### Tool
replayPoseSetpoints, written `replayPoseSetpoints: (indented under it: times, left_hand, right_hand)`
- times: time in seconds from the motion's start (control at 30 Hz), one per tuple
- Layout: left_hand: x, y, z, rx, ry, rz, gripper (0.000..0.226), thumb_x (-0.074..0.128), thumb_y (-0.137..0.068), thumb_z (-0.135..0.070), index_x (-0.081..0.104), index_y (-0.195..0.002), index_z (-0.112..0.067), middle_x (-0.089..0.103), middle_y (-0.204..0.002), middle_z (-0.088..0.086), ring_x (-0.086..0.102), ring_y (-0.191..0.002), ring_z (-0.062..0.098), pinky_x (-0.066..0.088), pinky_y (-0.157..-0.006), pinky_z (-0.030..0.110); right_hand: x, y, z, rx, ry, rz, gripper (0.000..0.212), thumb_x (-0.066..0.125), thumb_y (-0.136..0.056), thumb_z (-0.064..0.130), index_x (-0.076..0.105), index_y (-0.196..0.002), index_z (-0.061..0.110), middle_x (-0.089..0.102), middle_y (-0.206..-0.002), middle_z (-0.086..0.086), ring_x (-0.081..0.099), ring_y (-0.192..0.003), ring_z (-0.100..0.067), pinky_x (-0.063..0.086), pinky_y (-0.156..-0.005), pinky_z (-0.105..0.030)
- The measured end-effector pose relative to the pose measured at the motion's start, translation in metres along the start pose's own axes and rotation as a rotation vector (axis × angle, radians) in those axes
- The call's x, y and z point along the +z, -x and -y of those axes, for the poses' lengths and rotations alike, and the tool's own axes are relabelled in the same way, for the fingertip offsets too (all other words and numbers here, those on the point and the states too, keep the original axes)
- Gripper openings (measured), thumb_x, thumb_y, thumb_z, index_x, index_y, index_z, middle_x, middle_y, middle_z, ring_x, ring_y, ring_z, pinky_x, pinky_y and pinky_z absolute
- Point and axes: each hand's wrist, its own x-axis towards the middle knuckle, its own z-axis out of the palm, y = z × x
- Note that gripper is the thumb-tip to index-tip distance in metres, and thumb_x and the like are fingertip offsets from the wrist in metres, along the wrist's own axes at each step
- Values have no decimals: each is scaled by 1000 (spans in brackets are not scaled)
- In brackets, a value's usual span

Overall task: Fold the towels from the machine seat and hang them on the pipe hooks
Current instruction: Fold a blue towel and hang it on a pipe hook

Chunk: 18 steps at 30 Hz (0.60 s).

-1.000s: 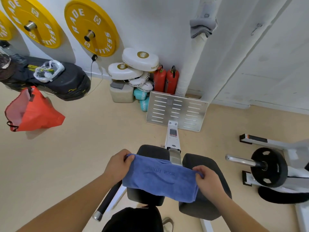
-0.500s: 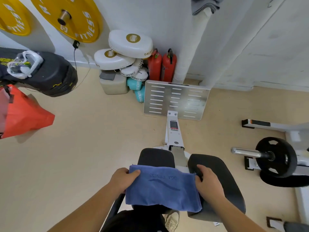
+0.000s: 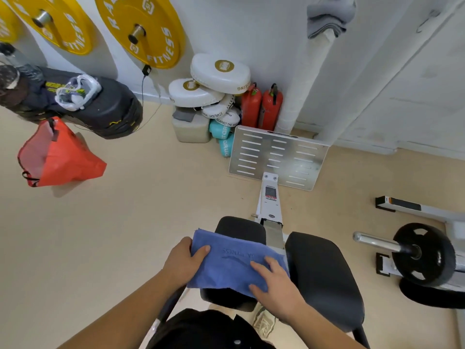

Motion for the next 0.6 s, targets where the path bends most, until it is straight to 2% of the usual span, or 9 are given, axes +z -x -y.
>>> replayPoseSetpoints:
  times: [0.17, 0.37, 0.43, 0.5, 0.6]
  left_hand:
    - [-34, 23, 9, 15, 130, -90, 29, 61, -96, -44, 58, -100, -16, 67, -93, 2, 65, -83, 18, 49, -68, 28]
    - [-69, 28, 6, -49, 177, -224, 26, 68, -90, -37, 60, -89, -12, 67, -86, 3, 61, -73, 17, 50, -65, 29]
    - [-70, 30, -5, -24, 185, -230, 23, 71, -88, -35, 61, -90, -14, 67, -85, 1, 63, -74, 16, 51, -64, 28]
    - [-62, 33, -21, 25, 144, -191, 19, 72, -84, -31, 60, -91, -19, 68, -85, -1, 66, -75, 16, 51, -62, 27]
    - [-28, 35, -44, 102, 17, -68, 17, 67, -80, -28, 56, -93, -23, 67, -79, -6, 65, -71, 12, 47, -60, 23]
  right_hand:
    - [5, -5, 32, -149, 182, -95, 47, 39, -103, 52, 45, -148, 41, 33, -158, 4, 35, -145, -19, 33, -118, -32]
    - [11, -25, 64, -267, 131, -6, 42, 37, -106, 40, 51, -145, 38, 39, -154, 9, 31, -144, -15, 28, -121, -32]
    - [10, -28, 70, -254, 139, -103, 39, 38, -105, 35, 57, -140, 33, 47, -147, 7, 37, -140, -16, 32, -116, -30]
    - [6, -29, 67, -162, 168, -204, 38, 39, -104, 36, 58, -136, 30, 50, -140, 4, 42, -133, -19, 39, -109, -30]
    - [8, -27, 47, -58, 39, -208, 31, 45, -102, 30, 66, -124, 26, 53, -126, 3, 50, -122, -19, 44, -93, -25]
